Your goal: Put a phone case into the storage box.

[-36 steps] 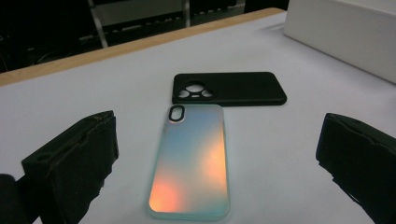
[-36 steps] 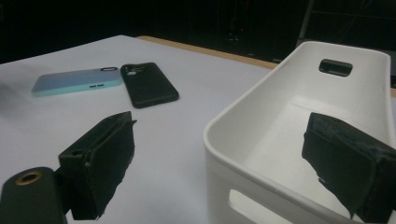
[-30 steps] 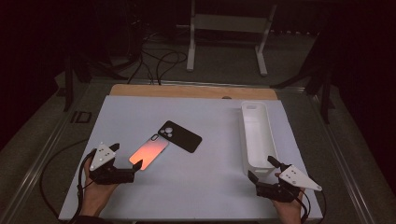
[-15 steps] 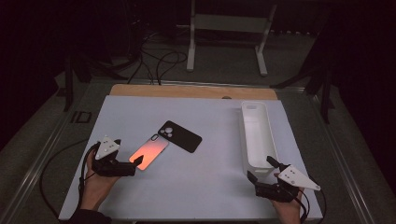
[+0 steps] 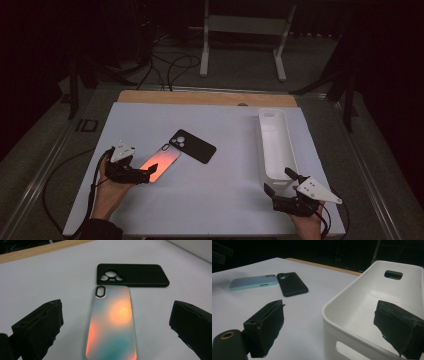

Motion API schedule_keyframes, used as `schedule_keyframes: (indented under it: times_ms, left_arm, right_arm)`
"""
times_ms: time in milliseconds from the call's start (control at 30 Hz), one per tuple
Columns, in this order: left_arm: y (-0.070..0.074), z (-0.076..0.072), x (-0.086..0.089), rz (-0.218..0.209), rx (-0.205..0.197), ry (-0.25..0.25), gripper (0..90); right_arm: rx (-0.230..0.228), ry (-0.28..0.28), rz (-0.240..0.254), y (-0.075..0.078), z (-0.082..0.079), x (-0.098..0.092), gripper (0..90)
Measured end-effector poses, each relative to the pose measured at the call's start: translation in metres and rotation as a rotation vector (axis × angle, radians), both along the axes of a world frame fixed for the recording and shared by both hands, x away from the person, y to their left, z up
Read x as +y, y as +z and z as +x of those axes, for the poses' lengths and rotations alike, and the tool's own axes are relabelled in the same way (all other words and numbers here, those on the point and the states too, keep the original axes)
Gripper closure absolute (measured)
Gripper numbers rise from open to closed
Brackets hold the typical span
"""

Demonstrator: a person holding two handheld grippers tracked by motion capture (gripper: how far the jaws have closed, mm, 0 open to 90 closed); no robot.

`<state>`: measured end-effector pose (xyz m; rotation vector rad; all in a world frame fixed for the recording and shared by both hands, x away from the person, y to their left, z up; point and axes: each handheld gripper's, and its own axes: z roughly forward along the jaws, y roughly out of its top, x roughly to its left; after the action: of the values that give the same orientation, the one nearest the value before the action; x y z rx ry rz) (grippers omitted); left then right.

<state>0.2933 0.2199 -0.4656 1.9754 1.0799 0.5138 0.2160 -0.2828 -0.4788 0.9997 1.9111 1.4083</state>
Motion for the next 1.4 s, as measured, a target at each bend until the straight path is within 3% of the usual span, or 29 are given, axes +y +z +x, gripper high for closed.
schedule_keyframes:
  times_ms: [200,833,1233,1400]
  left_arm:
    - [-0.006,0.007,-0.002,0.042,0.033,-0.008,0.0]
    - [-0.021,0.024,-0.006,0.088,0.108,-0.011,0.0]
    - [-0.032,0.036,-0.015,0.168,0.185,-0.025,0.0]
    - [-0.035,0.039,-0.016,0.177,0.21,-0.026,0.0]
  right_arm:
    - [0.003,-0.001,-0.001,0.0,0.0,0.0,9.2]
    - [0.006,-0.006,-0.001,0.0,0.0,0.001,9.2]
    - [0.007,-0.005,-0.003,-0.001,0.0,0.001,9.2]
    - [0.006,-0.004,-0.006,-0.001,0.001,0.001,9.2]
